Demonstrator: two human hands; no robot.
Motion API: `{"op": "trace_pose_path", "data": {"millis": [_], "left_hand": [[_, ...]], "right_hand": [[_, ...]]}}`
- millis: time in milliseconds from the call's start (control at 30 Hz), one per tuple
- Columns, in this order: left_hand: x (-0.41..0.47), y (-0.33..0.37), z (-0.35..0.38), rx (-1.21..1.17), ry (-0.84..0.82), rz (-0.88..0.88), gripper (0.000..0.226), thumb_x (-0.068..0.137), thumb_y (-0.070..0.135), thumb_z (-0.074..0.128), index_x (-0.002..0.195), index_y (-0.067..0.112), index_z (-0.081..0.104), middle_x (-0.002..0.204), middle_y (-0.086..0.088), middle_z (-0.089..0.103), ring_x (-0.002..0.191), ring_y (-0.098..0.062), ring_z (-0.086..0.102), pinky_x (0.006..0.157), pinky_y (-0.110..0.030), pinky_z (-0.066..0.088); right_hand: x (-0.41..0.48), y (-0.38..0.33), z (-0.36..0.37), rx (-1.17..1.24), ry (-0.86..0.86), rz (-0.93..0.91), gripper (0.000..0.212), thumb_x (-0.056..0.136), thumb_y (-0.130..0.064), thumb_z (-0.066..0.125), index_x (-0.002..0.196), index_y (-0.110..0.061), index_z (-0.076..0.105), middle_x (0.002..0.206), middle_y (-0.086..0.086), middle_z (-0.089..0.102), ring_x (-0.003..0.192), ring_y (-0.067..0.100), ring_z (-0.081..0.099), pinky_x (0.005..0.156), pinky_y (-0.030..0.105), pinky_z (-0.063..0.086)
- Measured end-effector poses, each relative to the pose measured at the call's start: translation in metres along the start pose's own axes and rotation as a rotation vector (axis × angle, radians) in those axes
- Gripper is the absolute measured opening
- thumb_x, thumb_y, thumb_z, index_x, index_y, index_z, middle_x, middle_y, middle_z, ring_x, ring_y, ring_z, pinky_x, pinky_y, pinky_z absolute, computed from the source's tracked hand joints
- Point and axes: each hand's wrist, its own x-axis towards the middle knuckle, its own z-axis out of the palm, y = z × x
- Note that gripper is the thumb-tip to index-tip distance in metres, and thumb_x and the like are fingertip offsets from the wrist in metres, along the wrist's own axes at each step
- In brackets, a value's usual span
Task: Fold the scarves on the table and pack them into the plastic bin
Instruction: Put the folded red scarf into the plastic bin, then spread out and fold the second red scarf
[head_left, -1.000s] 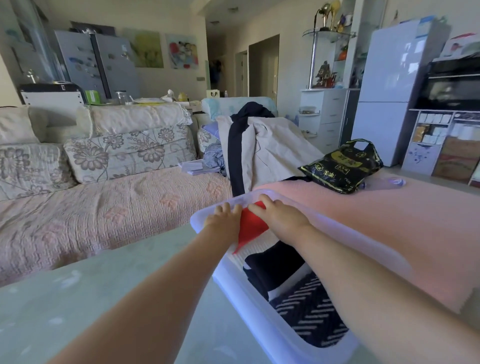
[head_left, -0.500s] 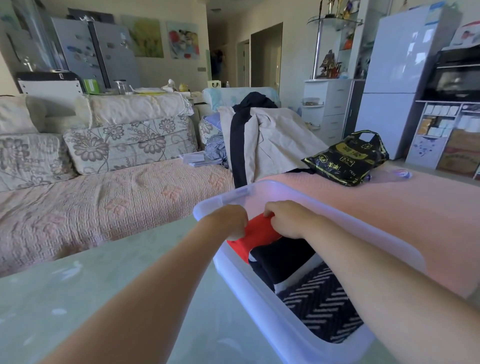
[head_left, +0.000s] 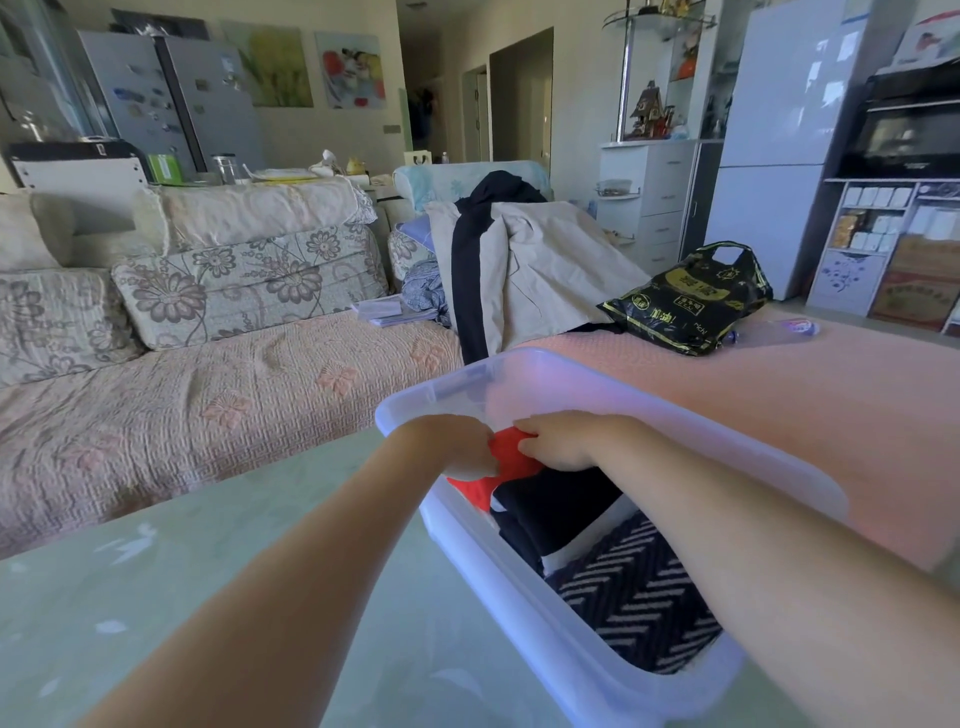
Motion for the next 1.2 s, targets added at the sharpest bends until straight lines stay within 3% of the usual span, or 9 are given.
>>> {"op": "trace_pose_path", "data": {"millis": [133,267,400,467,567,700,867,1100,1200], "left_hand": [[0.004,-0.002,-0.002,-0.048,0.008,-0.011,0.045,0.100,0.046,0.033,0.125,0.019,0.059,0.120,-0.001,0.063,0.107,-0.019,0.057,0.087,-0.030,0.041],[-0.007,-0.003,-0.005,-0.162,0.192,-0.054,0.051,0.102,0.050,0.028,0.145,0.026,0.042,0.149,0.004,0.045,0.124,-0.019,0.052,0.101,-0.033,0.043],[-0.039,-0.008,-0.017,-0.254,0.379,-0.019,0.045,0.102,0.043,0.035,0.144,0.028,0.044,0.150,0.001,0.042,0.132,-0.026,0.043,0.110,-0.042,0.036],[-0.061,-0.013,-0.022,-0.315,0.481,-0.009,0.043,0.100,0.043,0.040,0.140,0.028,0.049,0.143,-0.003,0.051,0.126,-0.026,0.047,0.106,-0.041,0.040],[-0.101,-0.024,-0.026,-0.433,0.536,-0.036,0.038,0.101,0.038,0.041,0.133,0.024,0.055,0.131,-0.002,0.059,0.114,-0.023,0.055,0.093,-0.031,0.044],[-0.171,-0.058,-0.020,-0.460,0.562,-0.139,0.036,0.104,0.029,0.038,0.126,0.012,0.061,0.126,-0.009,0.062,0.116,-0.027,0.056,0.092,-0.030,0.041],[-0.279,-0.138,0.018,-0.495,0.609,-0.350,0.031,0.099,0.030,0.040,0.117,0.023,0.065,0.115,-0.008,0.065,0.094,-0.025,0.057,0.072,-0.027,0.038],[-0.436,-0.274,0.103,-0.537,0.605,-0.649,0.023,0.097,0.037,0.044,0.106,0.033,0.064,0.109,0.000,0.063,0.085,-0.020,0.058,0.068,-0.028,0.045],[-0.496,-0.332,0.149,-0.569,0.627,-0.763,0.022,0.095,0.037,0.049,0.108,0.030,0.065,0.116,-0.002,0.065,0.090,-0.021,0.060,0.077,-0.029,0.049]], "right_hand": [[0.005,0.001,0.002,0.051,-0.005,-0.001,0.053,0.102,-0.045,0.034,0.153,-0.029,0.032,0.158,-0.001,0.036,0.142,0.025,0.035,0.118,0.045,0.026],[-0.006,-0.005,-0.002,0.079,0.136,-0.043,0.056,0.101,-0.048,0.039,0.151,-0.024,0.036,0.156,0.000,0.039,0.140,0.024,0.039,0.116,0.043,0.030],[-0.037,-0.020,-0.024,0.160,0.259,-0.061,0.049,0.104,-0.046,0.037,0.148,-0.025,0.043,0.151,0.001,0.045,0.136,0.026,0.044,0.113,0.039,0.035],[-0.054,-0.035,-0.036,0.197,0.332,-0.091,0.028,0.104,-0.041,0.038,0.115,-0.033,0.062,0.121,-0.002,0.062,0.114,0.026,0.057,0.092,0.035,0.046],[-0.080,-0.072,-0.050,0.304,0.458,-0.160,0.029,0.101,-0.032,0.040,0.073,-0.034,0.049,0.079,-0.009,0.054,0.076,0.017,0.052,0.060,0.028,0.036],[-0.106,-0.147,-0.053,0.298,0.491,-0.269,0.024,0.097,-0.028,0.043,0.077,-0.019,0.054,0.073,-0.005,0.053,0.074,0.018,0.049,0.058,0.028,0.034],[-0.123,-0.271,-0.028,0.256,0.382,-0.388,0.031,0.097,-0.031,0.042,0.069,-0.018,0.046,0.076,-0.002,0.054,0.081,0.026,0.055,0.068,0.034,0.042],[-0.139,-0.478,0.052,0.261,0.128,-0.605,0.032,0.097,-0.041,0.043,0.083,-0.018,0.061,0.086,0.002,0.063,0.083,0.024,0.060,0.073,0.033,0.048],[-0.144,-0.571,0.089,0.260,0.040,-0.688,0.030,0.097,-0.041,0.042,0.083,-0.022,0.061,0.088,0.000,0.063,0.085,0.023,0.061,0.074,0.034,0.050]]}}
